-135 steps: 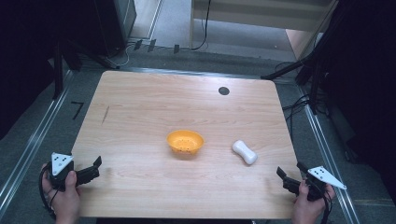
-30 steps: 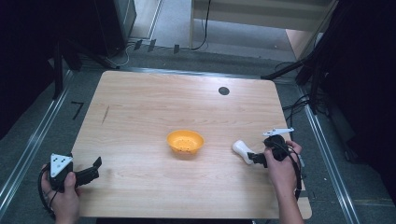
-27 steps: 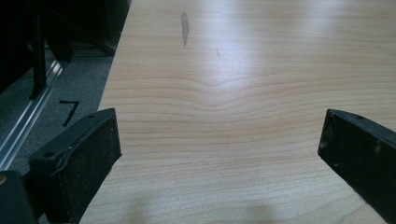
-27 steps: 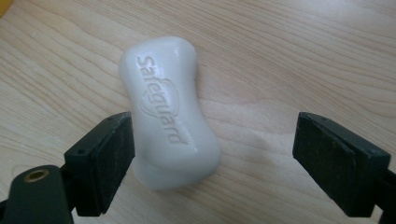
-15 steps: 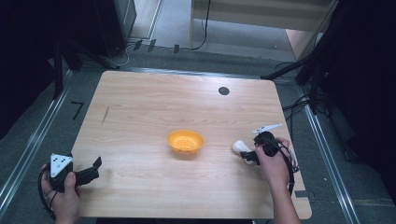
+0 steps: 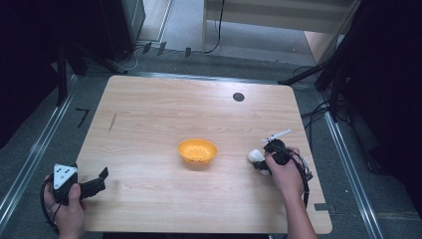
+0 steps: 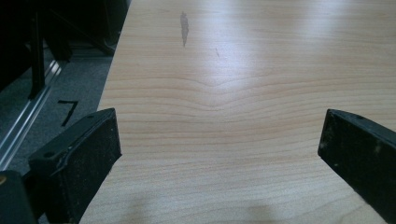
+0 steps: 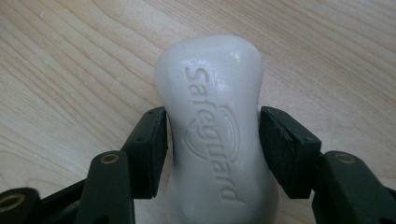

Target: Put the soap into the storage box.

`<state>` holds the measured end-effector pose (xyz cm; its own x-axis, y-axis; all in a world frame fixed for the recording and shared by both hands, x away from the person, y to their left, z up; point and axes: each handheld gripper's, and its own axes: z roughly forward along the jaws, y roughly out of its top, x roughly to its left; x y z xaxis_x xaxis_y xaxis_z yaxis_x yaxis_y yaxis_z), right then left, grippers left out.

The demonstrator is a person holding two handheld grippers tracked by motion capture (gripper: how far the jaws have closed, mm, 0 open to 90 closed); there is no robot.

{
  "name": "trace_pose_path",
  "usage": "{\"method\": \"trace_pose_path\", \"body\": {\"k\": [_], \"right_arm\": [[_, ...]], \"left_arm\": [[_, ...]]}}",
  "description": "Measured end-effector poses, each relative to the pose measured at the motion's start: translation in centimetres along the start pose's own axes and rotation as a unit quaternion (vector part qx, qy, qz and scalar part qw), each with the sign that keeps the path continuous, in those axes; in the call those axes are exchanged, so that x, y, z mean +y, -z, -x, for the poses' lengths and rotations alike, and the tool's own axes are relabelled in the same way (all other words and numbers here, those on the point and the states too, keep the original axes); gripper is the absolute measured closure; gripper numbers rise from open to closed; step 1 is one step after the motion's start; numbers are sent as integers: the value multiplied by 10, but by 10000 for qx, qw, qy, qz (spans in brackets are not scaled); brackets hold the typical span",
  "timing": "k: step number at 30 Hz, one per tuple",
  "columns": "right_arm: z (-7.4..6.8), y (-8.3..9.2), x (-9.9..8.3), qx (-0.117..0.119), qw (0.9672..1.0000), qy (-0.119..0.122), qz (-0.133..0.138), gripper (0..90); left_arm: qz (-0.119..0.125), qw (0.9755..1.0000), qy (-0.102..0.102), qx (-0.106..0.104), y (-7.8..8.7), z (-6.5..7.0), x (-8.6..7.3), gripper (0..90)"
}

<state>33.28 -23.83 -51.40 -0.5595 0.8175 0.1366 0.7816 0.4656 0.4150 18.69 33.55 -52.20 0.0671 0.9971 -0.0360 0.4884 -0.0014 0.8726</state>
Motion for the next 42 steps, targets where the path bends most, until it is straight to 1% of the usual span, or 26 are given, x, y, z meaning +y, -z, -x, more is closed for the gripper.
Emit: {"method": "trace_pose_path", "body": {"k": [3, 4, 5, 7, 8, 9, 10, 13, 20, 22, 25, 27, 28, 30, 31, 32, 33, 34, 36, 40, 41, 42], "right_arm": [[0, 0, 0, -37, 10000, 6, 14, 468], [-2, 0, -1, -146, 9999, 63, 27, 483], [-2, 0, -1, -146, 9999, 63, 27, 483], [-6, -1, -1, -288, 9995, 152, 26, 488], [-8, -2, -1, -376, 9990, 237, -12, 482], [-11, -2, -1, -423, 9987, 292, -71, 463], [-11, -2, -1, -425, 9987, 289, -37, 464], [-10, -2, -4, -392, 9986, 341, 45, 476], [-9, -1, -5, -365, 9986, 375, 77, 494], [-8, -1, -6, -283, 9985, 458, 141, 497], [-7, 0, -7, -211, 9983, 518, 133, 501], [-7, 0, -7, -197, 9983, 537, 134, 502], [-7, 1, -7, -187, 9979, 609, 123, 504], [-7, 1, -6, -194, 9978, 629, 127, 504], [-8, 3, -6, -181, 9976, 653, 109, 505], [-8, 5, -5, -124, 9973, 698, 172, 505], [-8, 5, -5, -124, 9973, 698, 172, 505], [-8, 9, -4, -55, 9972, 700, 261, 506], [-8, 10, -3, -50, 9972, 688, 288, 506], [-10, 17, 3, -76, 9962, 785, 358, 506], [-12, 20, 5, -24, 9961, 780, 409, 507], [-12, 20, 5, -24, 9961, 780, 409, 507]], "left_arm": [[-15, 10000, -8, -3, 0, 0, 0, 0], [-15, 10000, -6, -3, 0, 0, 0, 0], [-15, 10000, -6, -3, 0, 0, 0, 0], [0, 10000, -2, 4, 0, 0, 0, 0], [-2, 10000, -3, -1, 0, 0, 0, 0], [-20, 10000, -9, 4, 0, 0, 0, 0], [-21, 10000, -17, -1, 0, 1, 0, 0], [-26, 10000, -38, -7, -1, 1, 0, 0], [-43, 10000, -26, -6, -1, 0, 0, 0], [-37, 10000, -39, -11, -1, 1, 0, 0], [-27, 10000, -39, 5, 0, 1, 0, 0], [-25, 10000, -40, 7, -1, 1, 0, 0], [-27, 10000, -48, 16, -1, 1, 0, 0], [-35, 10000, -51, 29, -1, 2, 0, 0], [-34, 10000, -51, 30, -1, 2, 0, 0], [-33, 10000, -50, 30, -1, 2, 0, 0], [-30, 10000, -50, 30, -1, 2, 0, 0], [-17, 10000, -52, 27, -1, 1, 0, 0], [-13, 10000, -51, 27, -1, 2, 0, 0], [-15, 10000, -51, 24, -1, 1, 0, 0], [-15, 10000, -47, 19, -1, 1, 0, 0], [-15, 10000, -47, 19, -1, 1, 0, 0]]}}
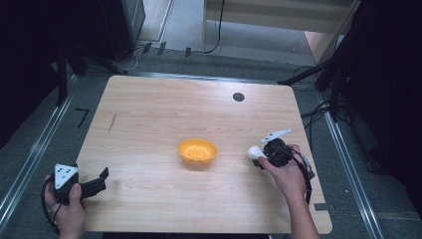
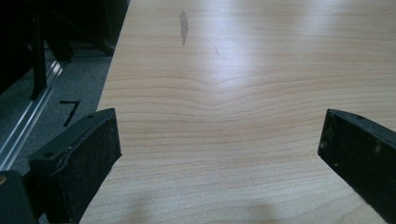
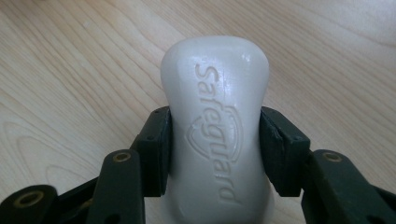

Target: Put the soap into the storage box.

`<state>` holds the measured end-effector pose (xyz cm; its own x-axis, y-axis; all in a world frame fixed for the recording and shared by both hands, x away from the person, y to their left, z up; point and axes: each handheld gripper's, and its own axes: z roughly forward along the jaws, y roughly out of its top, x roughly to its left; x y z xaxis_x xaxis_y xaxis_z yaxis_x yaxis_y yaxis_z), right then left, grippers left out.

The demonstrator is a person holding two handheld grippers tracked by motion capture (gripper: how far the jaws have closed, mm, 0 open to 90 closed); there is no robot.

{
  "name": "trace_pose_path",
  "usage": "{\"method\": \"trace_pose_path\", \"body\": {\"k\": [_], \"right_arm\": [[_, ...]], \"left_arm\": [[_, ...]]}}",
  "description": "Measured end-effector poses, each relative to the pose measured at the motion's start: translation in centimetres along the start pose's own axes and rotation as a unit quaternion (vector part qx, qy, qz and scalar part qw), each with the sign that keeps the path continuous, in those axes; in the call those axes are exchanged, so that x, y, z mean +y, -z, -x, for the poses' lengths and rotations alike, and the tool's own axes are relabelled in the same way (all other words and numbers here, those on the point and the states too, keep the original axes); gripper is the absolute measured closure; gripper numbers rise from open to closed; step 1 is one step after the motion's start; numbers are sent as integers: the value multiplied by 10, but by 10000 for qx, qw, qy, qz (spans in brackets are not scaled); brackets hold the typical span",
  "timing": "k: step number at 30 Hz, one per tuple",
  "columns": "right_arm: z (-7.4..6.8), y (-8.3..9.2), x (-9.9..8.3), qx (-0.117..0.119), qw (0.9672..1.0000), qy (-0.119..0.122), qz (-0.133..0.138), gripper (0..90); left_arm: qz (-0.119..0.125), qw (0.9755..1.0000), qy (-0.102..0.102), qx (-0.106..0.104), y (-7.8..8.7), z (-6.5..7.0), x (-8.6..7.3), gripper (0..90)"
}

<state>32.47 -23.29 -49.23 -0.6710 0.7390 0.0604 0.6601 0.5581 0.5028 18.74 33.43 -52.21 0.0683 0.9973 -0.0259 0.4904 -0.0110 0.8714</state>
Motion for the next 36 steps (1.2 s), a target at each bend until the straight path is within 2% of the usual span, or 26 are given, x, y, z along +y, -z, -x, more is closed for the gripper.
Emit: {"method": "trace_pose_path", "body": {"k": [6, 21, 28, 36], "right_arm": [[-4, 7, 13, 76, 9997, 174, 125, 507], [-15, 10, 37, 203, 9987, 461, 114, 507], [-19, 10, 51, 242, 9975, 644, 150, 507], [-30, 8, 66, 318, 9955, 875, 196, 507]], "left_arm": [[-12, 10000, 12, -25, 0, -1, 0, 0], [18, 10000, 36, -19, 1, -1, 0, 0], [-7, 10000, 48, -29, 0, -1, 0, 0], [8, 10000, 69, -40, 0, -2, 0, 0]]}}
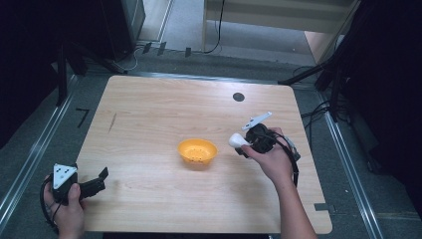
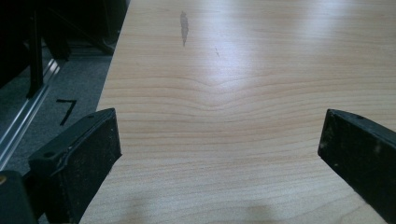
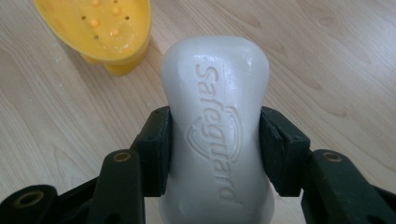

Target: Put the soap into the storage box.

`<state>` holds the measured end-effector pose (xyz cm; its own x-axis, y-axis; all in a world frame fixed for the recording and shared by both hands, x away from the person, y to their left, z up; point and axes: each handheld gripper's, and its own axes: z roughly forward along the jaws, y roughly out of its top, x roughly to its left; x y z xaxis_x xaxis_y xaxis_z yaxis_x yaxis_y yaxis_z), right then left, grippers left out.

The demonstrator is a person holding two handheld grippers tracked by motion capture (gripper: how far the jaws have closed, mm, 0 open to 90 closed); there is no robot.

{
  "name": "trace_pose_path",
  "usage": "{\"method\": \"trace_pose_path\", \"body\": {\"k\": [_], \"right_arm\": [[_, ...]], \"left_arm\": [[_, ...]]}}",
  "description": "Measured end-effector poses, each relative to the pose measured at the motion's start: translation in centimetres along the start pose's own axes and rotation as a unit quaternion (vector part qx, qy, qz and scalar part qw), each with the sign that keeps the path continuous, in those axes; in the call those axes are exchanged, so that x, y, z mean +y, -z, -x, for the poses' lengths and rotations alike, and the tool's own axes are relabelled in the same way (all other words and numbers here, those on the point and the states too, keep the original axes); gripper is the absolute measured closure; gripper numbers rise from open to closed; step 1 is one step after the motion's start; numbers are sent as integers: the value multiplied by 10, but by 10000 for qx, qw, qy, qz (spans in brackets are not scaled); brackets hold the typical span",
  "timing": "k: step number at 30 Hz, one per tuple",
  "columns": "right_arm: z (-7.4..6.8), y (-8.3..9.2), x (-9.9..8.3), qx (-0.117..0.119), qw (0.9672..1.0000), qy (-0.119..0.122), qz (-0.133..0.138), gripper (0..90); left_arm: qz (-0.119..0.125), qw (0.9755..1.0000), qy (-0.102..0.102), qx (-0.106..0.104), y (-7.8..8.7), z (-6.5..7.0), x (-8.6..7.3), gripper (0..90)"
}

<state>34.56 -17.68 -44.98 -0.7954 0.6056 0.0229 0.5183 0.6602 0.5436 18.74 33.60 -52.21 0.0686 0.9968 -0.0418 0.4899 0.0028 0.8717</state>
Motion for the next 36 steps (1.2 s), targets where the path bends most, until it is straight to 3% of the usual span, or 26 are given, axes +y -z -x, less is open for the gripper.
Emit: {"method": "trace_pose_path", "body": {"k": [20, 23, 36], "right_arm": [[-16, -10, 31, 223, 9990, 383, -9, 506], [-20, -15, 39, 287, 9982, 524, -6, 506], [-30, -27, 55, 402, 9969, 675, -97, 506]], "left_arm": [[-6, 10000, 45, -20, 0, -1, 0, 0], [-5, 10000, 56, -15, 0, -1, 0, 0], [2, 10000, 68, -10, 0, -1, 0, 0]]}}
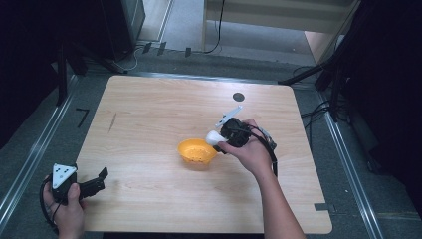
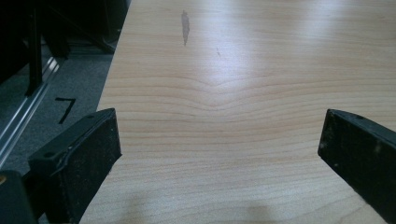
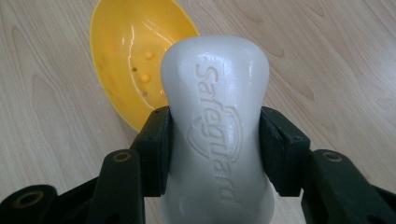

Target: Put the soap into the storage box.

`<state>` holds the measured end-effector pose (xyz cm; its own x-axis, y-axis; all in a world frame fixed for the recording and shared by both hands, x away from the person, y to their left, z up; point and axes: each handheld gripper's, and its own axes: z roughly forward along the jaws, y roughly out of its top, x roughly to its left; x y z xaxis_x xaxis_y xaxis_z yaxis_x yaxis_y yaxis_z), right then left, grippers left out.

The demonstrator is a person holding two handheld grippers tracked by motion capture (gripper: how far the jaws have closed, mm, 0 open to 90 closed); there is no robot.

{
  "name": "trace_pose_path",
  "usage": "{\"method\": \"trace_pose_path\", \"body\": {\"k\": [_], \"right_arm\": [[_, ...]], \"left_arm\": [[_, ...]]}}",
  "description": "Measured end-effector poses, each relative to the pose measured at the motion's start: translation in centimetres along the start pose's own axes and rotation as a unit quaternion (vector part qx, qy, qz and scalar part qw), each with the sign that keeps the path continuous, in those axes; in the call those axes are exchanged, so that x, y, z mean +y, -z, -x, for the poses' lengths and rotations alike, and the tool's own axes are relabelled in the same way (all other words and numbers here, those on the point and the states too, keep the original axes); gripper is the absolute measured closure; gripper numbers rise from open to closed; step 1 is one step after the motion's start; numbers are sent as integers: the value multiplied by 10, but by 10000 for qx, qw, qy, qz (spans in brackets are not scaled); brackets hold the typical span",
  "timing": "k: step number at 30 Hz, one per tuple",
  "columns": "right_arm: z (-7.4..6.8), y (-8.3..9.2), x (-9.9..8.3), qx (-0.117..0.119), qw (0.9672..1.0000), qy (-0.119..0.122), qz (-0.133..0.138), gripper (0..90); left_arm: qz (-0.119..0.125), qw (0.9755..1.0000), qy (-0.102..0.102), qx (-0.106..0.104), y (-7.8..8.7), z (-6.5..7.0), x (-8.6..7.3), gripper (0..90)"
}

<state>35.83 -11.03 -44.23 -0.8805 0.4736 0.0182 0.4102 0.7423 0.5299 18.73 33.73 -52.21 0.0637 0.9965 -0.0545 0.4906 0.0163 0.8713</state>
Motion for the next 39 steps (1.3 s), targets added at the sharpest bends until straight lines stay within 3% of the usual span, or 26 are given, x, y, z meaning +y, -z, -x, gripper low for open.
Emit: {"method": "trace_pose_path", "body": {"k": [17, 24, 39], "right_arm": [[-8, -18, 15, 137, 9991, 360, -177, 506], [-10, -21, 23, 166, 9971, 707, -206, 506], [-18, -30, 37, 348, 9928, 1118, -253, 506]], "left_arm": [[3, 10000, 14, -3, 0, 0, 0, 0], [-1, 10000, 13, -3, 0, 0, 0, 0], [-2, 10000, 19, -9, 0, -1, 0, 0]]}}
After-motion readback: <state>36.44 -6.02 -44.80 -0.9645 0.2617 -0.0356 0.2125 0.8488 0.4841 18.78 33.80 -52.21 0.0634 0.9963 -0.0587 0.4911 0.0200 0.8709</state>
